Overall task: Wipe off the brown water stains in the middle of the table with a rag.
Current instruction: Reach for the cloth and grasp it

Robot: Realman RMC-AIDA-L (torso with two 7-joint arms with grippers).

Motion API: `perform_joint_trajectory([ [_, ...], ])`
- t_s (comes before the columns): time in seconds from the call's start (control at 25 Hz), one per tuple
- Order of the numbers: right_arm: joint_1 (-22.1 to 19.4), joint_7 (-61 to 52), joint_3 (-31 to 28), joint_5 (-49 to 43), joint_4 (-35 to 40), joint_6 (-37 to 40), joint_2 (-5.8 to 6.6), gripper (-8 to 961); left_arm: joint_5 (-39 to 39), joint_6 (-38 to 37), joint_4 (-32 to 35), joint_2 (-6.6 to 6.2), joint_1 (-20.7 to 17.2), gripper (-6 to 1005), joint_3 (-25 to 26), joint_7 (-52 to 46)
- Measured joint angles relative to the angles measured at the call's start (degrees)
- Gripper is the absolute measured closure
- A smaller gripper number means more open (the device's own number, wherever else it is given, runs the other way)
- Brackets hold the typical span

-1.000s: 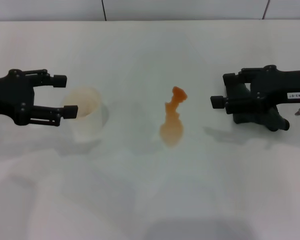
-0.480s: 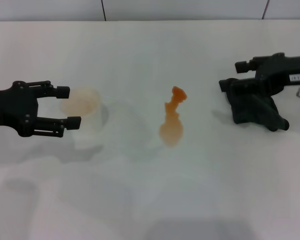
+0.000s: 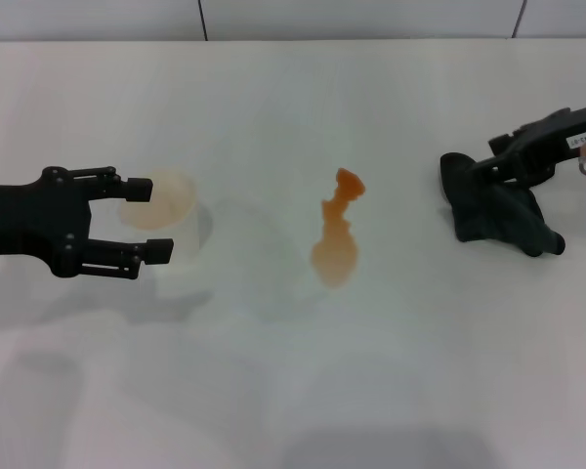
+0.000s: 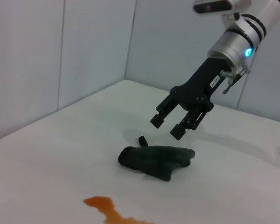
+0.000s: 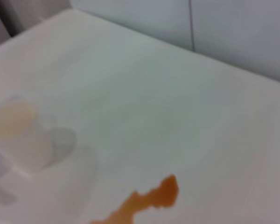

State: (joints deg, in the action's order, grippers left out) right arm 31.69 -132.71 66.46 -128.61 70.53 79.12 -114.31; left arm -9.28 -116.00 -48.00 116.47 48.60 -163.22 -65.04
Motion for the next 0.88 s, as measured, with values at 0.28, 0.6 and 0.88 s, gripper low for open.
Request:
perform_joint_trajectory([
  [0.28, 1.2, -5.2, -0.1, -7.5, -0.1, 0.7, -0.35, 184, 0.1, 0.0, -0.1, 0.30, -0.1, 111, 0.0, 0.9],
  [0.6, 1.8, -6.3, 0.1, -11.6, -1.9, 0.3, -0.71, 186, 0.3, 0.0, -0.1, 0.81, 0.0, 111, 0.0, 1.1],
  [0.88, 2.8, -6.3, 0.4, -12.5, -4.3, 0.0, -0.78, 194, 0.3, 0.2, -0.2, 1.47, 0.1, 112, 0.0, 1.9],
])
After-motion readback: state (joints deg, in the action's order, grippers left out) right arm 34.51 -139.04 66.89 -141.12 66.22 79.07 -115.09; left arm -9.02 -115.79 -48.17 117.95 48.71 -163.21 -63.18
